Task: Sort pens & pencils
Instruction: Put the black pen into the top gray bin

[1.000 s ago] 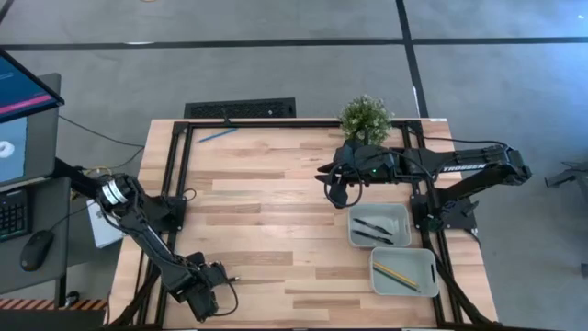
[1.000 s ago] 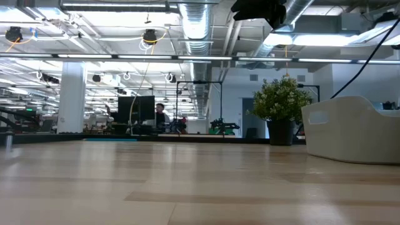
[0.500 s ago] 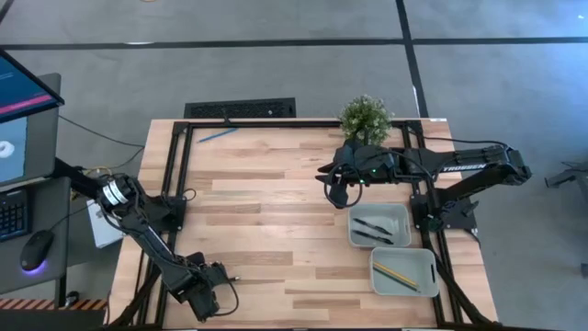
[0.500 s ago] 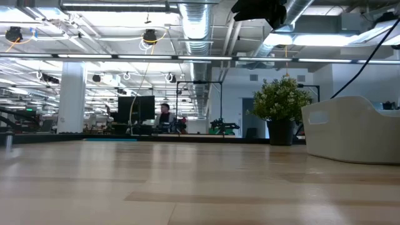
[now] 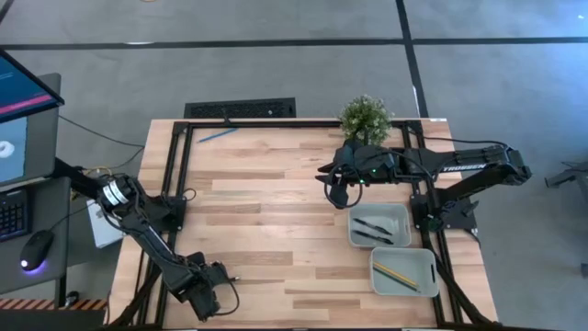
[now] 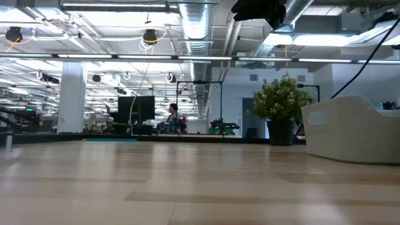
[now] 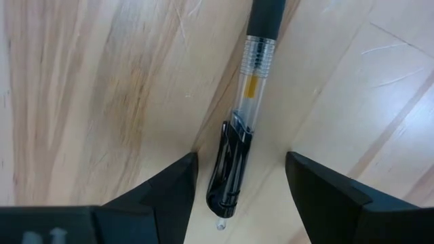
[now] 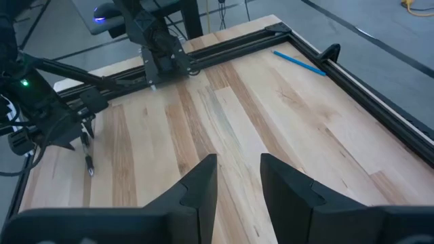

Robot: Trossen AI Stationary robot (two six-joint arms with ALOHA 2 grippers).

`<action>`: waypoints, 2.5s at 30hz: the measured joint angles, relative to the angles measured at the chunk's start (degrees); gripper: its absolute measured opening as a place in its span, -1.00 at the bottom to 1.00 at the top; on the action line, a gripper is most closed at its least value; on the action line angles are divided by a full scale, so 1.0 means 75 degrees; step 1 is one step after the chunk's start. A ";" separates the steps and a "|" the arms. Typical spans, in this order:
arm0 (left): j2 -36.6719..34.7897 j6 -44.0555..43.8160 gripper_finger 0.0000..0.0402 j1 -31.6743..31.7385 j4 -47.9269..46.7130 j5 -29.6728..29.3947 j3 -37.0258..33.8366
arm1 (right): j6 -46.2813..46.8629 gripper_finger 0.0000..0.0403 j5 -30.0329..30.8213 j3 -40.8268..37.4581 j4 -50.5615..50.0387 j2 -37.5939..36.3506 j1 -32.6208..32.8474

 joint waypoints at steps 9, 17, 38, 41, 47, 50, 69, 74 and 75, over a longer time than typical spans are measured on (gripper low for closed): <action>0.0004 -0.0132 0.10 0.0137 -0.0041 0.0223 -0.0006 | -0.0003 -0.34 0.0000 0.0000 0.0000 -0.0001 0.0000; 0.0004 0.0155 -0.20 0.0405 -0.0097 0.0379 -0.0009 | -0.0002 -0.34 0.0000 0.0000 0.0000 -0.0003 0.0000; -0.0013 0.0002 -0.76 0.0399 -0.0091 0.0038 -0.0023 | 0.0000 -0.34 0.0000 0.0000 0.0000 -0.0001 0.0000; -0.0042 -0.0077 -0.73 0.0400 -0.0100 -0.0020 0.0003 | 0.0003 -0.34 0.0000 0.0000 0.0001 0.0000 0.0000; -0.0380 -0.0291 -0.74 0.0553 0.0012 -0.0974 0.0096 | 0.0101 -0.34 0.0000 0.0000 0.0156 0.0000 0.0000; -0.0718 -0.0330 -0.75 0.0686 -0.0071 -0.1499 0.0096 | 0.0294 -0.34 0.0000 0.0003 0.0250 -0.0001 0.0000; -0.3809 0.2831 -0.73 0.3646 0.1230 -0.4388 0.0108 | 0.1711 -0.24 -0.1170 0.0003 0.2699 0.0000 -0.0038; -0.4177 0.4349 -0.73 0.4525 0.3097 -0.3955 0.0117 | 0.2360 -0.02 -0.1174 0.0003 0.3159 0.0000 -0.0181; -0.4202 0.4628 -0.73 0.4689 0.3447 -0.3756 0.0117 | 0.2469 0.04 -0.1173 0.0003 0.3195 0.0000 -0.0205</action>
